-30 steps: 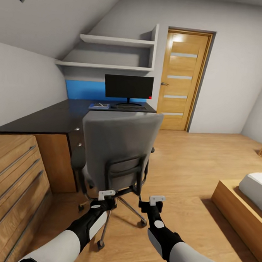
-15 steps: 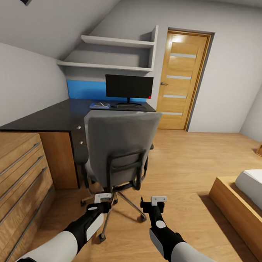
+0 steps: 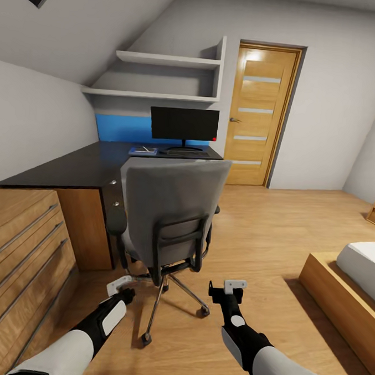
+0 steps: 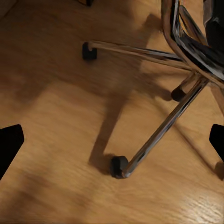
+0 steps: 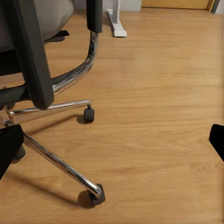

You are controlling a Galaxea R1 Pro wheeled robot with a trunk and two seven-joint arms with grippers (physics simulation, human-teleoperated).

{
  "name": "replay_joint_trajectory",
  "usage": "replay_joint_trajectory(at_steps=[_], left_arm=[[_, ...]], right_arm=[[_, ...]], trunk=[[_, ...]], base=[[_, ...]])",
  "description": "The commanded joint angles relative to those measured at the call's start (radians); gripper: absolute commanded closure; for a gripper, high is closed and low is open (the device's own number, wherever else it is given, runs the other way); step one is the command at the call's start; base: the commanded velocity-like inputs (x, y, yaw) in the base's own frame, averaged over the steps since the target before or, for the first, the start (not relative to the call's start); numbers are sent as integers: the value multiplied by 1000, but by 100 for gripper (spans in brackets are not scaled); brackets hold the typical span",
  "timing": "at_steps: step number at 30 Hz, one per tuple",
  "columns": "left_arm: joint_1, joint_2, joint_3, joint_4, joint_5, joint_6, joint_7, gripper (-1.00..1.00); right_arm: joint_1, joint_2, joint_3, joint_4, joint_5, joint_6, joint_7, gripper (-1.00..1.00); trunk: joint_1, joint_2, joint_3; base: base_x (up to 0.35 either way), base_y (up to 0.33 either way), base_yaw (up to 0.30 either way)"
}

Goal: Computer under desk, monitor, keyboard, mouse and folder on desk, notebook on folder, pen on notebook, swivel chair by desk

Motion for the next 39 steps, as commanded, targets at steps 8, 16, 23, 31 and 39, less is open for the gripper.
replay_joint_trajectory(at_steps=[8,16,23,31,39], left_arm=[[0,30,78,-5,4,5,5,-100],[0,52,133,-6,8,3,4,-100],[-1,54,212,-6,9,3,-5,-100],[0,53,218,-6,6,4,-8,-100],[0,54,217,-8,4,4,-8,-100]], right_arm=[[-1,-7,7,0,-11,-6,-5,-100],[-1,-28,5,-1,-16,-17,-5,-100],[-1,-30,5,-1,-17,-34,-5,-100],[-1,-31,4,3,-16,-41,-4,-100],[-1,-33,4,8,-16,-72,-5,-100]], trunk=[[0,0,-1],[0,0,-1],[0,0,-1],[0,0,-1],[0,0,-1]], base=[[161,48,0],[171,42,0],[20,4,0],[87,-78,0],[203,-199,0]])
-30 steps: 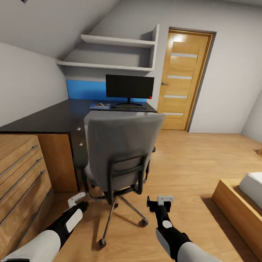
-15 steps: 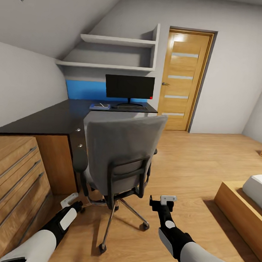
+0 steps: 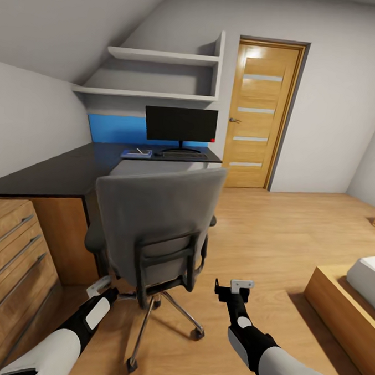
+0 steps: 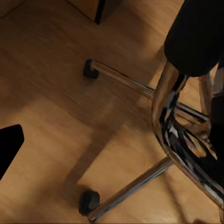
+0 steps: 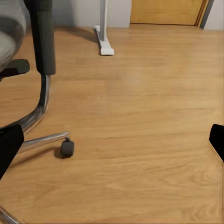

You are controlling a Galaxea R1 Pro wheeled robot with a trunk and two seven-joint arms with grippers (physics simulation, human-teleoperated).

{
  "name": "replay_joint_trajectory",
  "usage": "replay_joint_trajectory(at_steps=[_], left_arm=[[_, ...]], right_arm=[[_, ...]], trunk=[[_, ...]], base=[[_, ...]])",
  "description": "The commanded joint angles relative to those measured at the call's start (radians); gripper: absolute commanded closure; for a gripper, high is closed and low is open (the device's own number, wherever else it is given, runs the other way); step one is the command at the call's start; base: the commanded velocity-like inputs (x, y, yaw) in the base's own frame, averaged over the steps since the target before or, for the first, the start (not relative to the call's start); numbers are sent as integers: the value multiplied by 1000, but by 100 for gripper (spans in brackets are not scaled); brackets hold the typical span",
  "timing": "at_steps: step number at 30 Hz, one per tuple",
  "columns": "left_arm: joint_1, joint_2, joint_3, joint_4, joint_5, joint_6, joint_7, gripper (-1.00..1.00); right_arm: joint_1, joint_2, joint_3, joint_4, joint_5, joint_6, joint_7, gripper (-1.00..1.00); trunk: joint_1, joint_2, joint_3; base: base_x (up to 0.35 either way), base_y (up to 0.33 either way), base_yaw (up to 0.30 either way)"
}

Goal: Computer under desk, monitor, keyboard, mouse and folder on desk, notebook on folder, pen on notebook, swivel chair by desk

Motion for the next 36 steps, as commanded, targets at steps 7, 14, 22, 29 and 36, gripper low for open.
replay_joint_trajectory(at_steps=[7,14,22,29,36], left_arm=[[0,0,1,-6,6,4,5,-100],[0,-1,-1,-7,5,4,5,-100],[0,-2,-19,-7,5,4,5,-100],[0,-3,-33,-7,3,4,5,-100],[0,-3,-100,-6,3,4,5,-100]], right_arm=[[0,0,10,2,-9,-7,-3,-100],[-1,0,11,3,-7,-7,-3,-100],[-1,0,13,3,-4,-7,-2,-100],[-1,0,13,3,-3,-7,-1,-100],[0,1,15,4,-2,-7,0,-100]], trunk=[[0,0,-1],[0,0,-1],[0,0,-1],[0,0,-1],[0,0,-1]], base=[[194,-202,0],[229,-202,0],[252,-190,0],[280,-127,0],[317,80,0]])
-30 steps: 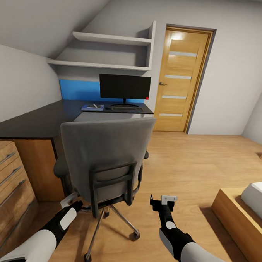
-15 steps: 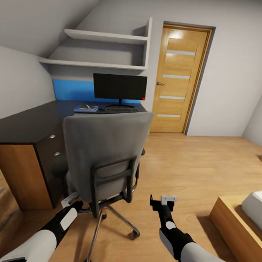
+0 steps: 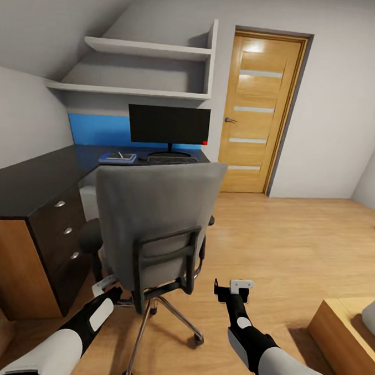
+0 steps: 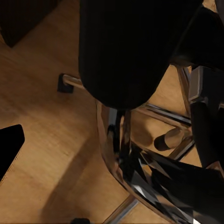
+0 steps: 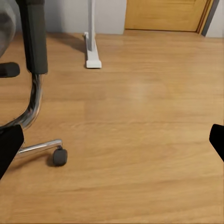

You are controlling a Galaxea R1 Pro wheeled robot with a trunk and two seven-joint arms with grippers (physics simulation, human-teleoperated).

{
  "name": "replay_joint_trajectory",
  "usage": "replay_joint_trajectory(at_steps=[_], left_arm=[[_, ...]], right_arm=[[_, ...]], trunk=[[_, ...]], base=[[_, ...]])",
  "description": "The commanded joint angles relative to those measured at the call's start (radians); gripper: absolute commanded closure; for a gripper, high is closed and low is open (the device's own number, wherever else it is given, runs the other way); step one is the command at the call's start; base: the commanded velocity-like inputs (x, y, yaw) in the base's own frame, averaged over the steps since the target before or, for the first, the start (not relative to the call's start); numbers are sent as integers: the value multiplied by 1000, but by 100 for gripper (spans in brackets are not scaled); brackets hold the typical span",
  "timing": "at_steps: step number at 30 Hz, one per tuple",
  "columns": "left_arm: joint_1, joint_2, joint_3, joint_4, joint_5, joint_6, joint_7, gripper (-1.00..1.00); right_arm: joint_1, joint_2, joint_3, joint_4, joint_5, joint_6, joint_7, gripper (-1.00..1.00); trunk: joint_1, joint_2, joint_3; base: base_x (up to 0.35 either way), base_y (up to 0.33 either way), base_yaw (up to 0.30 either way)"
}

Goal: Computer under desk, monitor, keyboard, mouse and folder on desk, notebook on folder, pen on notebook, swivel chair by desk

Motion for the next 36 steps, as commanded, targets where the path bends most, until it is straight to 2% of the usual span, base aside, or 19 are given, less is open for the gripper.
replay_joint_trajectory(at_steps=[1,9,13,21,32,36], left_arm=[[-1,-1,-1,-4,-1,5,1,-100],[-1,-7,-5,-4,-1,5,1,-100],[-1,-7,-40,-4,-1,5,1,-100],[-1,-7,-50,-4,0,5,-2,-100],[-1,-8,-52,-4,0,5,-3,-100],[-1,-8,-78,-4,1,7,-18,-100]], right_arm=[[-1,0,9,1,-9,-4,-4,-100],[-1,0,10,1,-7,-4,-4,-100],[-1,0,10,1,-6,-4,-4,-100],[-1,0,10,0,-6,-4,-4,-100],[0,0,10,0,-6,-4,-4,-100],[0,0,10,1,-6,-4,-4,-100]], trunk=[[0,0,-1],[0,0,-1],[0,0,-1],[0,0,-1],[0,0,-1],[0,0,-1]], base=[[281,223,0],[272,236,0],[160,148,0],[-196,12,0],[-17,0,0],[0,0,0]])
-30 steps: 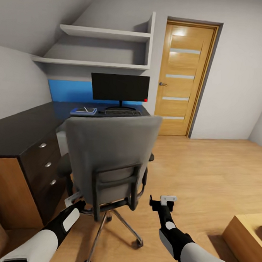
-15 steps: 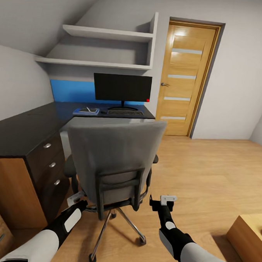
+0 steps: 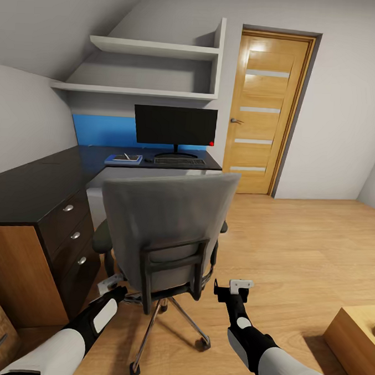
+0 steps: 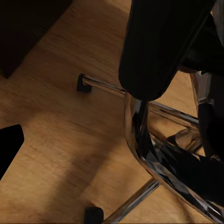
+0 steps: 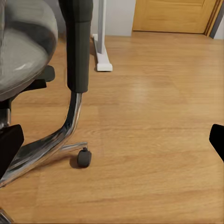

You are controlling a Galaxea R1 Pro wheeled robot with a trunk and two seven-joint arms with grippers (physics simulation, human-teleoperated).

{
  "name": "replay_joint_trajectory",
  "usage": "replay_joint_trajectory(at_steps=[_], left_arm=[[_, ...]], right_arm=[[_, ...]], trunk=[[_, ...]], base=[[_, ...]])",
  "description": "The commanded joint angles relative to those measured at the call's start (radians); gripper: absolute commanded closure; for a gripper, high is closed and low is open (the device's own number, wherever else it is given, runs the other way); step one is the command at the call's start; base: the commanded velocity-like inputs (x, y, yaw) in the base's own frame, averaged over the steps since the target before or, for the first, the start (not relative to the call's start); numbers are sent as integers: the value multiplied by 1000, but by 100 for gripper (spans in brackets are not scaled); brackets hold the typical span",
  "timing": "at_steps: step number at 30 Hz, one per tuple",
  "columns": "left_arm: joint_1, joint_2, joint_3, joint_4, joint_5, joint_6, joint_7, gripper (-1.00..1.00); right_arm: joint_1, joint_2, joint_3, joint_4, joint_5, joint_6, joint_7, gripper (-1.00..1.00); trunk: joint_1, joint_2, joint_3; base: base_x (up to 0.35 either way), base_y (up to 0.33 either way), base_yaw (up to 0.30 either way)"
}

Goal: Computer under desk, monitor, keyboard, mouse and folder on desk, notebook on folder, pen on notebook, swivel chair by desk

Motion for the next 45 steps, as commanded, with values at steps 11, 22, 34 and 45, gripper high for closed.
replay_joint_trajectory(at_steps=[11,22,34,45], left_arm=[[0,2,-45,-2,2,4,-97,-100],[0,3,-46,-2,2,4,-92,-100],[0,2,-46,-2,2,5,-95,-100],[1,8,-40,0,13,7,-88,-100]], right_arm=[[-1,0,9,1,-9,-4,-4,-100],[-1,0,9,1,-9,-4,-4,-100],[-1,1,9,1,-11,-4,-6,-100],[-1,9,13,1,-11,-4,-9,-100]], trunk=[[0,0,-1],[0,0,-1],[0,0,-1],[0,0,-1]], base=[[0,0,0],[-165,0,0],[-185,0,0],[-10,0,20]])
